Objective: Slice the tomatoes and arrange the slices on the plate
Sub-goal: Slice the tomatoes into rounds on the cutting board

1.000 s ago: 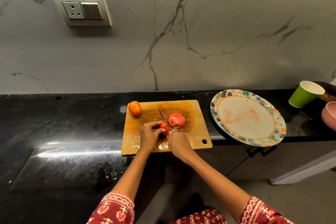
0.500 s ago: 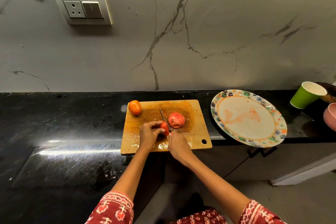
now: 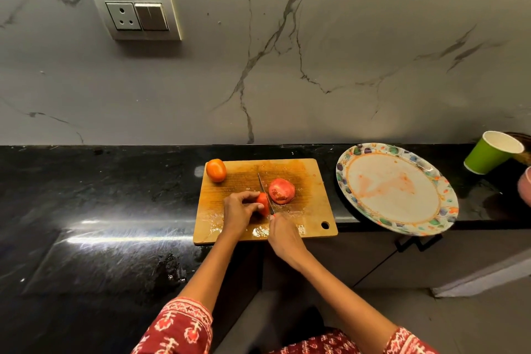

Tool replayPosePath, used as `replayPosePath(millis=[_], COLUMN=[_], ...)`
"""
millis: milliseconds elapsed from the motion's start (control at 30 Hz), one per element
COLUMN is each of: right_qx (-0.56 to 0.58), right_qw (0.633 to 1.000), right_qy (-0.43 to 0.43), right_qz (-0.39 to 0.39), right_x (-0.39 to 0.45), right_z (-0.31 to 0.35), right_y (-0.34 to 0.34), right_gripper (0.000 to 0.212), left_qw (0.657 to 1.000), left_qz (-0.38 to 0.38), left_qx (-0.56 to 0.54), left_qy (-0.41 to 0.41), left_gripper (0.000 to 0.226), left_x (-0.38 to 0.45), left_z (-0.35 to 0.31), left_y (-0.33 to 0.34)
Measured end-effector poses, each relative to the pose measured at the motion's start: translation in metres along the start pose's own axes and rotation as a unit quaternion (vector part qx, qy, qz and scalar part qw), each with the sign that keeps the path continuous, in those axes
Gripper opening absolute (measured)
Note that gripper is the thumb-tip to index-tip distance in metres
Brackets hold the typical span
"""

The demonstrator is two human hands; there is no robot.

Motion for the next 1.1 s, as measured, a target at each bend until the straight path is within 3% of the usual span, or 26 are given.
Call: replayPosePath(millis=[1100], right_qx=[0.016], right_qw=[0.999], right_qy=[0.035], right_qz=[0.004], right_x=[0.015], right_z=[0.003], right_y=[0.013], right_gripper=[0.034], left_qw=[0.999], left_qz=[-0.035], left_qx=[-0.020], left_qy=[0.009], left_gripper=[0.029], left_x=[-0.004], left_z=[0.007], left_y=[0.001])
Point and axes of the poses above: each hand's wrist, its own x-axis towards the middle knuckle, its own y-axis out of the palm, z = x × y, the point moved 7 cm from there along x, towards the middle knuckle, and after that the axes turned 11 degrees about -y, right-handed, at the moved point
